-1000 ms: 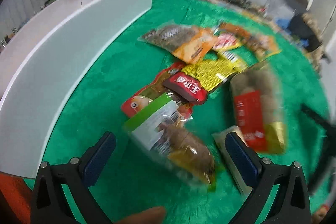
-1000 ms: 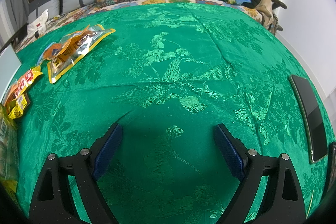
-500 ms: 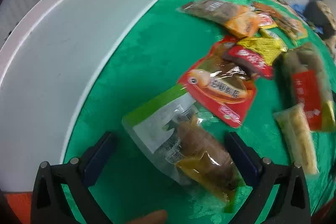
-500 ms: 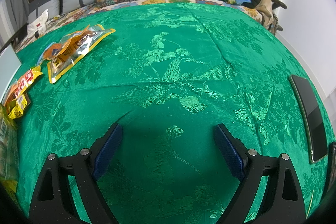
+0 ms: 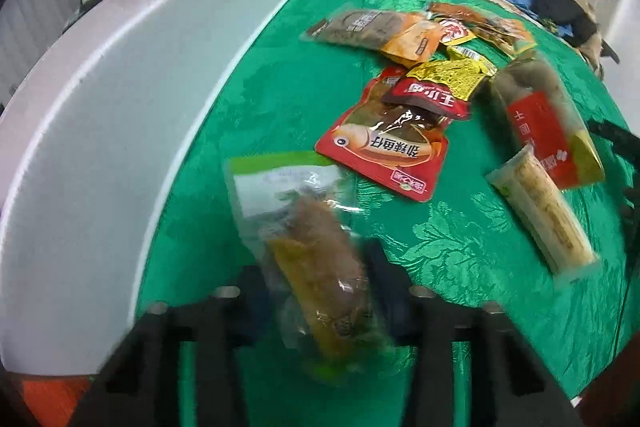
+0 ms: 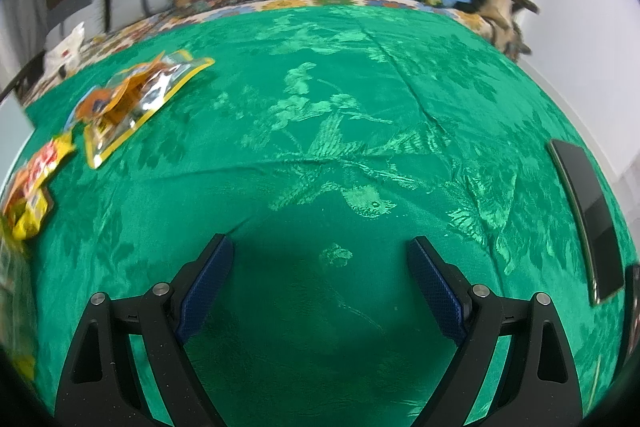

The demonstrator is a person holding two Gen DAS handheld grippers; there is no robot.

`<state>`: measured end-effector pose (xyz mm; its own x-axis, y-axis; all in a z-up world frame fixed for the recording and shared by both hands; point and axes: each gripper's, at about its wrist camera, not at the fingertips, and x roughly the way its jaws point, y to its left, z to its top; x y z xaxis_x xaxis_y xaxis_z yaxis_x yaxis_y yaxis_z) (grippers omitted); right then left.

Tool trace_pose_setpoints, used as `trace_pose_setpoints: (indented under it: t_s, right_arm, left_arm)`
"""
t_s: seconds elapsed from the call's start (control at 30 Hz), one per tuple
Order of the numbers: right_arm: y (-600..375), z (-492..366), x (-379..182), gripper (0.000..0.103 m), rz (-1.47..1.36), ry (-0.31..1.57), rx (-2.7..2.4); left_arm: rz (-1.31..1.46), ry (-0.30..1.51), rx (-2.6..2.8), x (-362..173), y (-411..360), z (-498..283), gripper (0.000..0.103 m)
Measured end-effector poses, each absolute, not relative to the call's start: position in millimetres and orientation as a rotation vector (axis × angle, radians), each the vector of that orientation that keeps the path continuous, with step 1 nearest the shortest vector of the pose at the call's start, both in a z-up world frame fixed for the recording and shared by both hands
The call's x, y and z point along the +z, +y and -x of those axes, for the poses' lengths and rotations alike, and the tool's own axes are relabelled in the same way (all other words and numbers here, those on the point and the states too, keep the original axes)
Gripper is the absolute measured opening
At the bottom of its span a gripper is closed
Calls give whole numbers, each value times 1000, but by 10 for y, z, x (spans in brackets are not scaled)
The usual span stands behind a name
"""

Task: Organize snacks
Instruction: 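Grasp the clear bag of brown sausage with the left tool, then drop the sausage bag into the white box with the left tool while the right tool drops the corn bar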

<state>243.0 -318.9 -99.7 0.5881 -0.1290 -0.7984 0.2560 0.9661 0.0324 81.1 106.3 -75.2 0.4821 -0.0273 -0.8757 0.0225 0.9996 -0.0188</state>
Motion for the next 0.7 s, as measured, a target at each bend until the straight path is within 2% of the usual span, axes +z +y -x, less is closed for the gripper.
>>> trace_pose_setpoints:
  t_s: [0.23, 0.27, 0.3, 0.37, 0.43, 0.5, 0.67, 0.7]
  right_arm:
    - [-3213, -2431, -997, 91, -164, 918, -228]
    - [-3210, -2451, -988, 87, -158, 941, -225]
    - [-3221, -2461, -934, 87, -185, 1004, -220]
    - [-3143, -2333, -754, 87, -267, 1015, -66]
    - [-2789, -2088, -507, 88, -246, 1036, 234]
    - [-2299, -1813, -396, 87, -240, 1134, 560]
    - [-1392, -1680, -500, 86, -152, 1244, 675]
    - [-1291, -1721, -541, 82, -128, 1256, 658]
  left_arm:
    - [69, 1033, -84, -755, 1203, -713, 32]
    - [76, 1033, -91, -752, 1218, -710, 32]
    - [80, 1033, -99, -771, 1194, -732, 32]
    - [88, 1029, -119, -778, 1193, -708, 32]
    - [98, 1020, -143, -781, 1191, -679, 32]
    - [101, 1012, -159, -784, 1153, -681, 32]
    - [161, 988, -189, -688, 1197, -635, 32]
    - [172, 979, -192, -646, 1225, -615, 32]
